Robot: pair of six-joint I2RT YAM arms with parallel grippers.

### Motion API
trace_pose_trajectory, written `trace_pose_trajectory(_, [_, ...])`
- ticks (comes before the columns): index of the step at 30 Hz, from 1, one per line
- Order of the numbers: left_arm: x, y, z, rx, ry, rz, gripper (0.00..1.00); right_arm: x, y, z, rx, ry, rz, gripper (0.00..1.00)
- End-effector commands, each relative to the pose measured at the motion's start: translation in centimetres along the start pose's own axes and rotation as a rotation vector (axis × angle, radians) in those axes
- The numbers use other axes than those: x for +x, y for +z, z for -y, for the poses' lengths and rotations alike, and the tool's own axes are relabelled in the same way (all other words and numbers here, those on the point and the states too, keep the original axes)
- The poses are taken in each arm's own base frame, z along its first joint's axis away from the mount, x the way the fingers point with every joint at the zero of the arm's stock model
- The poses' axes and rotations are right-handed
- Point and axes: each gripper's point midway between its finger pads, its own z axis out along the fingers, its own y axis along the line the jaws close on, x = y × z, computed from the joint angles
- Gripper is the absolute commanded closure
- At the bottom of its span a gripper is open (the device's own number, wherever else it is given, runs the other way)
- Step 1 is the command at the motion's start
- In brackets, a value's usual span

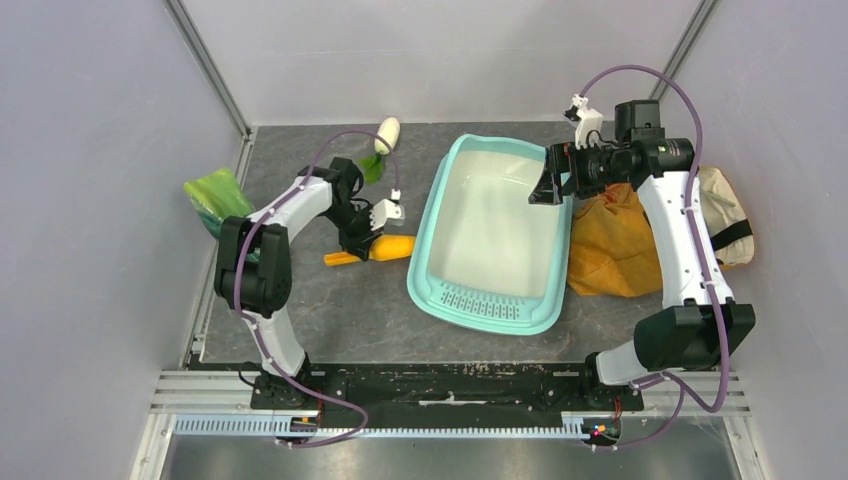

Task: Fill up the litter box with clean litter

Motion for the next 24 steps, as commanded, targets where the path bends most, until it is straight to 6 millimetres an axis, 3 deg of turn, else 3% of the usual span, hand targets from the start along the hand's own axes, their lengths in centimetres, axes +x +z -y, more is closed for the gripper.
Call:
trace_pose_trajectory(1, [-3.9,-1.1,0.2,-0.023,-0.105,0.168,0.98,-0.4,-0.1,0.4,0.013,-0.030,0.001,0.01])
trace_pose_trajectory(3, [-3.6,-1.7,-0.6,-0.060,-0.188,0.179,0.98,-0.4,-0.1,0.4,0.011,-0.030,0.000,0.01])
trace_pose_trajectory(6, [-3.6,-3.6,-4.4,-0.235,-0.436,0.225,0.98,-0.4,0.0,0.4,0.009,-0.028,0.000,0.01])
trace_pose_trajectory(11, [-4.8,-5.9,-7.8,-0.440,-0.837,0.360,0.98,-0.5,0.4,-0.2,0.001,-0.032,-0.001,0.01])
trace_pose_trajectory(12, [-4.0,-6.1,-8.9,-0.546,-0.926,0.331,0.98,-0.5,0.5,-0.3,0.003,-0.034,-0.003,0.01])
trace_pose_trajectory(14, [-3.2,-5.7,-10.0,-0.681,-1.079,0.278,0.98,-0.5,0.5,-0.2,0.011,-0.035,-0.002,0.01])
trace_pose_trajectory(17, [-2.4,-3.8,-10.1,-0.677,-1.186,0.245,0.98,-0.5,0.5,-0.1,0.018,-0.036,-0.006,0.01])
trace_pose_trajectory(21, [-2.5,-1.0,-9.5,-0.683,-1.194,0.224,0.96,-0.4,0.7,-0.1,0.017,-0.037,-0.012,0.01])
trace_pose_trajectory(24, [-2.7,-0.1,-9.3,-0.722,-1.177,0.222,0.94,-0.4,0.9,0.0,0.016,-0.040,-0.017,0.01])
